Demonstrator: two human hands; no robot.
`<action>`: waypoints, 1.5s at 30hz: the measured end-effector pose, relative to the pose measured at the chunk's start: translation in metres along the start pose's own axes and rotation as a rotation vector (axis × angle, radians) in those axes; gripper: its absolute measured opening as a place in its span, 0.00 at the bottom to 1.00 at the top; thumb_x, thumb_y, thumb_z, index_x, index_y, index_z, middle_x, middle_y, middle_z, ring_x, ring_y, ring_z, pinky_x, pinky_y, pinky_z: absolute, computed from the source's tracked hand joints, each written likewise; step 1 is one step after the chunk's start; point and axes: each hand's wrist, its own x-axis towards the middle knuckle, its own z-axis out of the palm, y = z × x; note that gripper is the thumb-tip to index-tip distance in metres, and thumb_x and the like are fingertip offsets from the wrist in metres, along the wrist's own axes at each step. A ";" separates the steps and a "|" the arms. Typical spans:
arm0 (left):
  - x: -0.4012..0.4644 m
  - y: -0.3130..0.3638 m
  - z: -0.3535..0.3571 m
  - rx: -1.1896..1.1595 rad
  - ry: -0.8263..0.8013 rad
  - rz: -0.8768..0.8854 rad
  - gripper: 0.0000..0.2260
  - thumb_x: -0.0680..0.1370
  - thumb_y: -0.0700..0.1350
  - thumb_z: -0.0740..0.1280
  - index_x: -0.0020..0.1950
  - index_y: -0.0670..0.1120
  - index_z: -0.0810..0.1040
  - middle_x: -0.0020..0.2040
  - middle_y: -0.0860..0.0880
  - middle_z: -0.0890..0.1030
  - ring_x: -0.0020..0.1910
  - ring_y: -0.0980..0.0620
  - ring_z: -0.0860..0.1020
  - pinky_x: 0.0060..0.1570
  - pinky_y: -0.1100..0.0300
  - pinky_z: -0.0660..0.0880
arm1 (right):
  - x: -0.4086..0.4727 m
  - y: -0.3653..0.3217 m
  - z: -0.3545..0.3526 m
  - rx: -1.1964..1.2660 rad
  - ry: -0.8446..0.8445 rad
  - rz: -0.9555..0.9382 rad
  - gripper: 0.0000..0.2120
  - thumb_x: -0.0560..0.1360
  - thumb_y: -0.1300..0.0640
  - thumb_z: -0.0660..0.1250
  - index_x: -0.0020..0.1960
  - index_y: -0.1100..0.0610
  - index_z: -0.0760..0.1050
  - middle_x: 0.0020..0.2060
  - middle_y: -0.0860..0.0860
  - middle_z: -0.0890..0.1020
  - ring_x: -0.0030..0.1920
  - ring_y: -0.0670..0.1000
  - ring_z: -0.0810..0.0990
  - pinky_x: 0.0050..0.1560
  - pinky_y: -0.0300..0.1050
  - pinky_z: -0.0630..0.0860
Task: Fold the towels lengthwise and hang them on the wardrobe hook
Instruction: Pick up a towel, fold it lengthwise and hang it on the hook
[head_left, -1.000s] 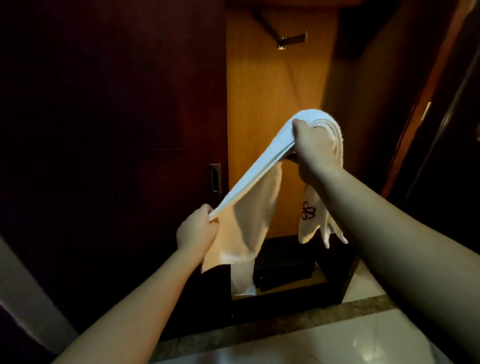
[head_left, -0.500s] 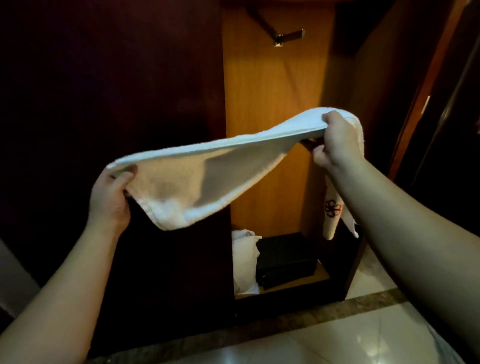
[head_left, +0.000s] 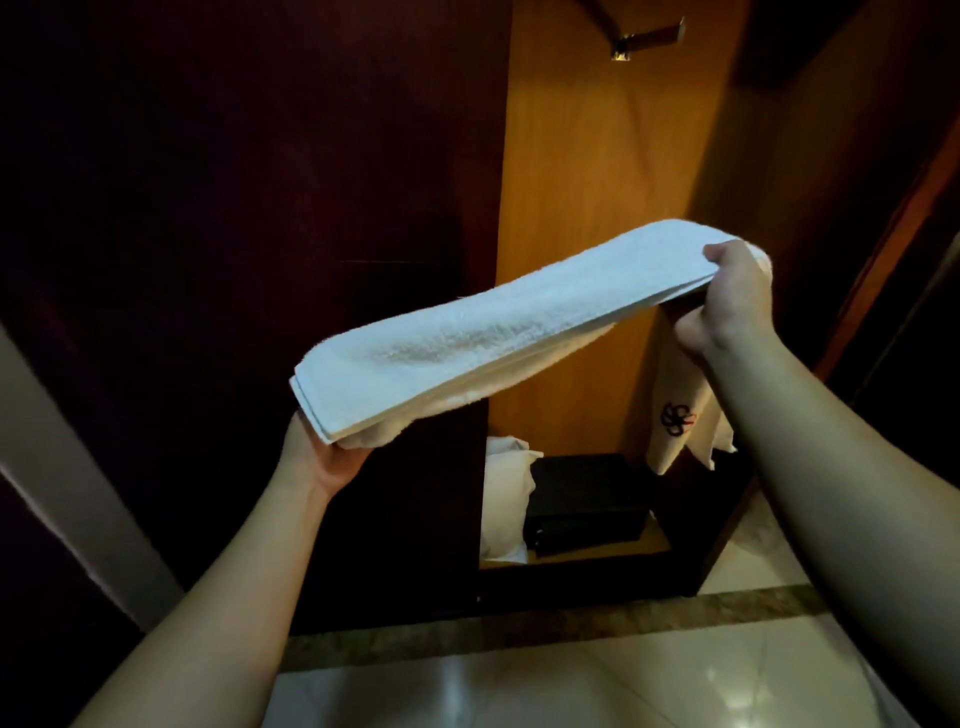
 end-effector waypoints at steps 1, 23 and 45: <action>-0.003 -0.003 -0.001 -0.038 -0.064 -0.032 0.14 0.82 0.43 0.59 0.64 0.41 0.78 0.54 0.42 0.84 0.49 0.41 0.83 0.48 0.49 0.81 | -0.001 0.001 0.001 -0.006 0.006 -0.001 0.10 0.78 0.63 0.61 0.58 0.59 0.69 0.51 0.59 0.83 0.49 0.58 0.85 0.40 0.48 0.83; -0.039 -0.087 -0.005 -0.509 0.215 -0.412 0.26 0.76 0.64 0.60 0.59 0.45 0.81 0.56 0.38 0.83 0.50 0.38 0.83 0.53 0.44 0.77 | -0.020 0.013 0.007 0.173 -0.144 0.152 0.20 0.79 0.51 0.54 0.65 0.59 0.74 0.52 0.61 0.85 0.53 0.62 0.84 0.53 0.54 0.80; -0.006 -0.115 0.013 -0.188 0.126 -0.727 0.16 0.69 0.32 0.63 0.58 0.33 0.73 0.39 0.38 0.81 0.34 0.49 0.76 0.28 0.61 0.76 | 0.001 -0.016 0.016 0.085 -0.029 0.061 0.10 0.82 0.57 0.58 0.45 0.60 0.73 0.46 0.62 0.83 0.54 0.63 0.81 0.63 0.63 0.74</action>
